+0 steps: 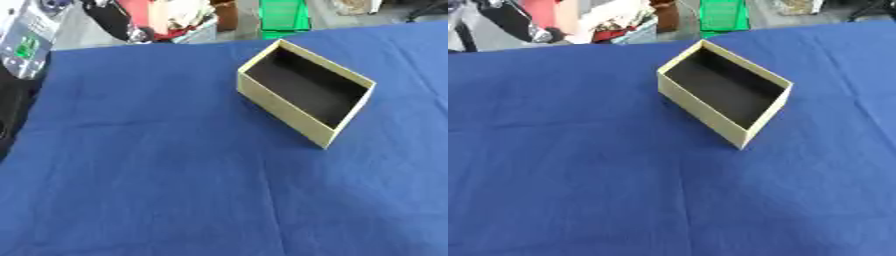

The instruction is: Pick up objects on the table and place them in the box.

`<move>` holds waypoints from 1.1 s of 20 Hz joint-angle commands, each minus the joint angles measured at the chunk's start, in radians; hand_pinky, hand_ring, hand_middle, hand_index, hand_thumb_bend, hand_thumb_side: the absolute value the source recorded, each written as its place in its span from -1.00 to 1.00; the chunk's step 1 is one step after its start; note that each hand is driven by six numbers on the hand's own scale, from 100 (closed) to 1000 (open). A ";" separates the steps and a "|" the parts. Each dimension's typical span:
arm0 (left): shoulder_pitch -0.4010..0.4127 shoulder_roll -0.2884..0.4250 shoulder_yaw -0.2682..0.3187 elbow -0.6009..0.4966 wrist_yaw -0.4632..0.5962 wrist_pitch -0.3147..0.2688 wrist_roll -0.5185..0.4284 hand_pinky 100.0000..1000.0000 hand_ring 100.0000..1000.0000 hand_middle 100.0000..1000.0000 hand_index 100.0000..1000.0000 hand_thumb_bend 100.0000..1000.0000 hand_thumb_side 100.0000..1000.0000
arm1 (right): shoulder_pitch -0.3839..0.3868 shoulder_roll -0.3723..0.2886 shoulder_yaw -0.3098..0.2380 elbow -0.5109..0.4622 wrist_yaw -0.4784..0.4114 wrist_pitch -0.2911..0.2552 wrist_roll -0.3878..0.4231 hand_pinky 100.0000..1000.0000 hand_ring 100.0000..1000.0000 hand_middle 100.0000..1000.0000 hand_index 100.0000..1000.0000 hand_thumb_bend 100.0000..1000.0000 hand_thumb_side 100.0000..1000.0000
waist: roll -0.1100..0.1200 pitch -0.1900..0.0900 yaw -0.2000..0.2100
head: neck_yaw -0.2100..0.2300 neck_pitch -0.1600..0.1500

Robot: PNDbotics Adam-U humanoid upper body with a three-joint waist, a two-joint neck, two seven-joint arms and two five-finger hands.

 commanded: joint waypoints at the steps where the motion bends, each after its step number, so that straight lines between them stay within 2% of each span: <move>1: -0.031 -0.044 -0.003 -0.024 0.063 0.039 0.051 -0.46 -0.58 -0.29 0.05 -0.85 -1.00 | -0.027 -0.013 -0.007 -0.014 -0.011 -0.007 -0.001 0.65 0.62 0.70 0.70 -1.00 1.00 | -0.002 -0.022 -0.009 | 0.005 -0.004; 5: -0.040 -0.096 -0.018 -0.009 0.114 0.090 0.137 -0.46 -0.59 -0.30 0.05 -0.91 -1.00 | -0.052 -0.005 -0.006 -0.014 -0.017 -0.016 -0.006 0.65 0.62 0.70 0.70 -1.00 1.00 | 0.005 -0.014 -0.037 | 0.025 -0.020; 10: -0.053 -0.143 -0.029 0.026 0.143 0.116 0.245 -0.49 -0.60 -0.31 0.05 -0.98 -1.00 | -0.086 0.007 -0.004 -0.014 -0.024 -0.025 -0.015 0.65 0.62 0.70 0.70 -1.00 1.00 | 0.018 0.006 -0.072 | 0.061 -0.036; 17: -0.067 -0.180 -0.031 0.086 0.154 0.119 0.369 -0.48 -0.59 -0.31 0.06 -1.00 -1.00 | -0.125 0.022 0.000 -0.014 -0.032 -0.038 -0.025 0.65 0.62 0.69 0.70 -1.00 1.00 | 0.034 0.033 -0.129 | 0.111 -0.052; 22: -0.061 -0.202 -0.032 0.160 0.124 0.096 0.389 -0.39 -0.50 -0.22 0.15 -0.97 -1.00 | -0.134 0.029 0.000 -0.014 -0.034 -0.041 -0.027 0.65 0.62 0.69 0.70 -1.00 1.00 | 0.041 0.045 -0.152 | 0.125 -0.061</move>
